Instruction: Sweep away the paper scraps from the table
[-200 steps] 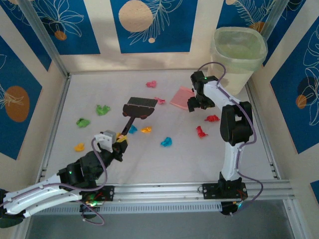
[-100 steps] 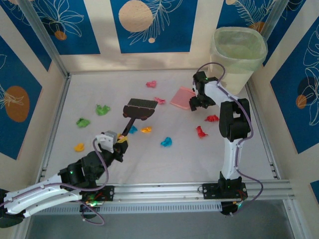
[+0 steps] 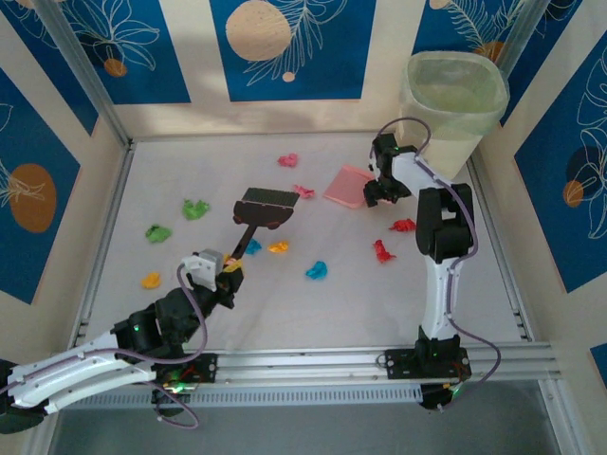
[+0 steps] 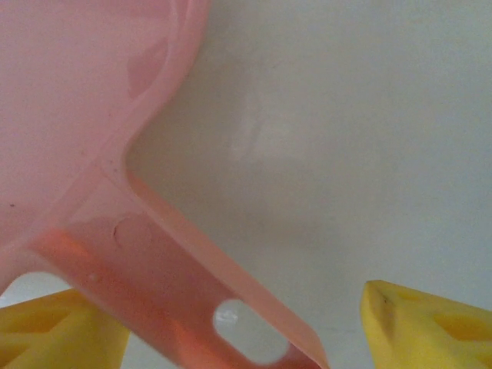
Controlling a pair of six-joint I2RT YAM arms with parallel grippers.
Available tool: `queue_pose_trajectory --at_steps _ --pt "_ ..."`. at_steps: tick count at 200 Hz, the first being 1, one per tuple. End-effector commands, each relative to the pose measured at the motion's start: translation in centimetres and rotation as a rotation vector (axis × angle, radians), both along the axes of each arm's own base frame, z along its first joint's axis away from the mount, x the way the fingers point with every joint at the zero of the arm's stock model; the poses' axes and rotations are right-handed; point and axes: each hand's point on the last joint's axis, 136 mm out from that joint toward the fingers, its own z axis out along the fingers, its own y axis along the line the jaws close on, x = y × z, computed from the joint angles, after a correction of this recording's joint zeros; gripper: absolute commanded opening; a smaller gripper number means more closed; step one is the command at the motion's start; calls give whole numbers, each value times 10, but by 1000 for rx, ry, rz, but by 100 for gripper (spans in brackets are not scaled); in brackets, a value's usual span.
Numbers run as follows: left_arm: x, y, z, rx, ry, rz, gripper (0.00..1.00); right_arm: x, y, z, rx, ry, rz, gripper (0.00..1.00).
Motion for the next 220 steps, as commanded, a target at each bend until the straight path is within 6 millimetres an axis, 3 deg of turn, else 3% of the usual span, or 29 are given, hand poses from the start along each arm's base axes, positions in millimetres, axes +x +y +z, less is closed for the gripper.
queue_pose_trajectory --at_steps 1,80,135,157,220 --pt "4 3 12 -46 -38 28 0 5 15 3 56 -15 36 76" --pt "4 3 12 -45 -39 29 0 -22 60 19 129 0 65 61" --pt "4 3 11 -47 -38 27 0 -43 90 33 258 -7 12 58" --pt "4 3 11 -46 -39 26 0 -46 96 31 271 -14 4 58" --pt "4 1 10 -44 -37 22 0 -47 84 18 198 -57 -38 62"
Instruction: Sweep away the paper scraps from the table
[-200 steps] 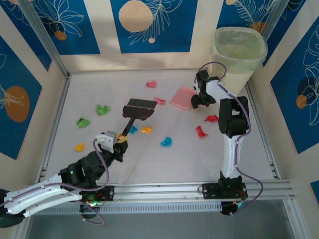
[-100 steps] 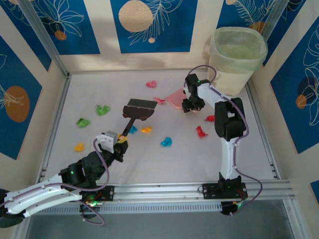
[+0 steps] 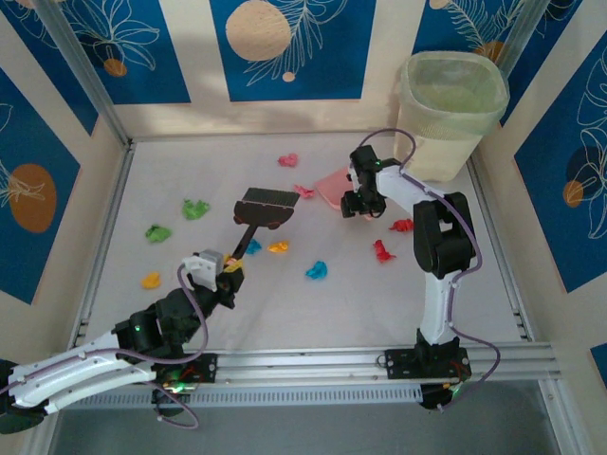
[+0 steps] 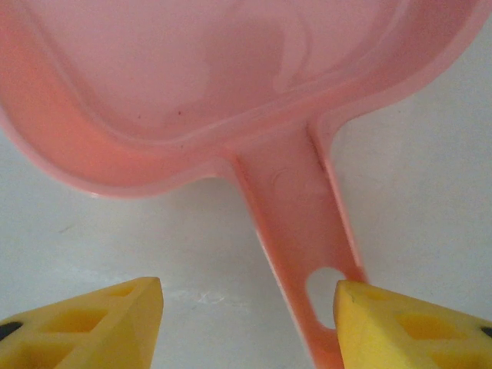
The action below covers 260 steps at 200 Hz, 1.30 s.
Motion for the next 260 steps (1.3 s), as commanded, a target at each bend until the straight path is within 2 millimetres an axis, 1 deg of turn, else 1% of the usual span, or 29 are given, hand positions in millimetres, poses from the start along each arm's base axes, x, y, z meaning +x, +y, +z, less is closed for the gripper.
queue_pose_trajectory --at_steps 1,18,46,63,89,116,133,157,200,227,250,260 --pt "3 2 12 -39 -34 22 0 3 -2 9 -8 -51 -32 62" --pt "4 2 11 -36 -33 23 0 1 -2 14 5 -76 -43 63" --pt "4 1 11 -33 -33 22 0 -5 4 28 100 -128 -56 64" --pt "4 1 10 -31 -31 20 0 -6 1 35 138 -152 -80 64" --pt "4 0 10 -29 -30 18 0 -7 -8 41 177 -169 -108 65" --pt "4 -1 10 -29 -31 17 0 -5 -26 28 113 -155 -134 65" --pt "4 0 10 -26 -32 19 0 -5 -31 21 97 -152 -128 66" --pt "4 -1 9 -25 -32 18 0 -3 -28 12 99 -149 -97 65" --pt "5 -2 8 -17 -30 18 0 -1 -28 -4 45 -112 -66 63" --pt "5 -2 8 -15 -31 19 0 -3 -28 -8 27 -98 -56 61" --pt "5 -2 8 -15 -31 18 0 -4 -23 -9 17 -96 -31 59" --pt "5 -2 8 -14 -30 18 0 -4 -20 -11 8 -94 -21 56"
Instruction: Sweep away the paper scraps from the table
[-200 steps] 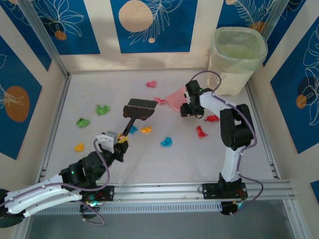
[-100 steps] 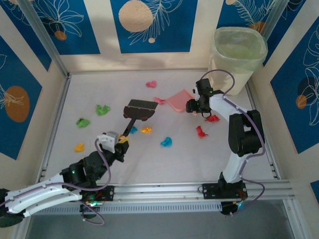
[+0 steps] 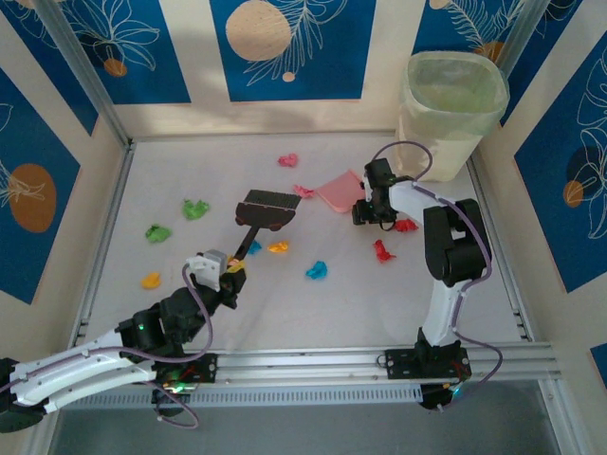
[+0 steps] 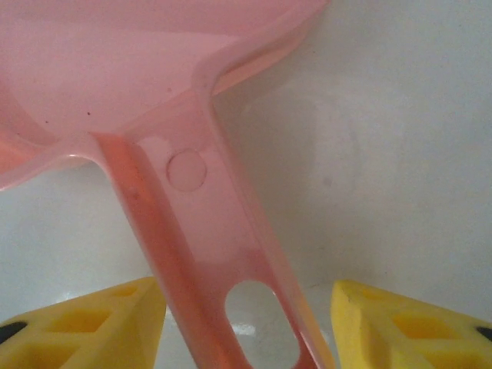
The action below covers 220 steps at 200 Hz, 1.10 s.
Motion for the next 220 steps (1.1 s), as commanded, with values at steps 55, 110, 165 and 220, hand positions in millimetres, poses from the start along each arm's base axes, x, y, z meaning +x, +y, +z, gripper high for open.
queue_pose_trajectory --at_steps 55,110,165,220 --pt "4 1 15 -39 -43 17 0 6 7 -3 -65 6 56 43" --pt "4 1 14 -34 -43 18 0 7 12 4 -82 -30 82 27" --pt "4 2 16 -33 -52 24 0 -13 29 58 -50 -127 67 12" --pt "2 1 22 -79 -68 5 0 -76 47 101 68 -133 43 2"
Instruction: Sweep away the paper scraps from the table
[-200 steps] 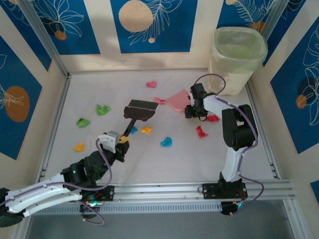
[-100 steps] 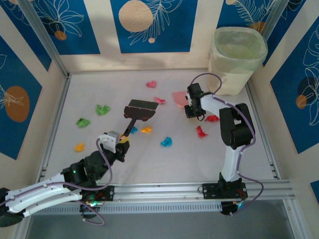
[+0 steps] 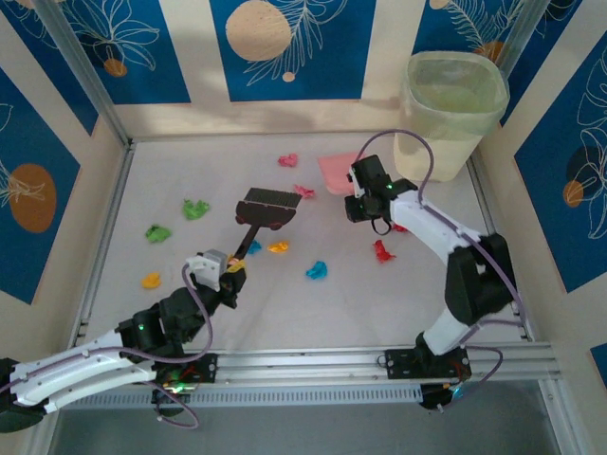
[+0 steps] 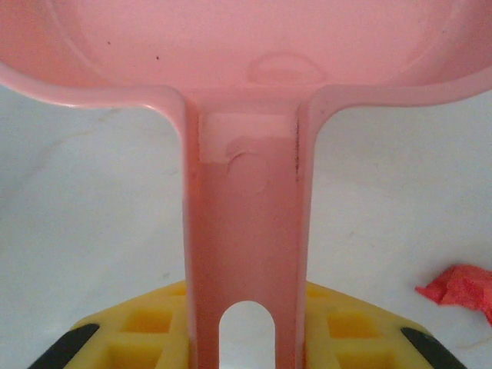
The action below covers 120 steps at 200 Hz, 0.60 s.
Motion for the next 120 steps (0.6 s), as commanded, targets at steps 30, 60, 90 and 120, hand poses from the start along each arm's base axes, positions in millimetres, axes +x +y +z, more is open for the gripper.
queue_pose_trajectory --at_steps 30,60,90,120 --pt "2 3 22 -103 -50 16 0 -79 -3 -6 18 137 -39 0" --pt "5 2 25 -122 -27 43 0 -124 -9 -6 48 179 -61 0" --pt "10 -5 33 -124 12 57 0 -160 -18 -9 116 227 -131 0" --pt "15 -20 52 -95 47 48 0 -182 -19 9 128 156 -144 0"
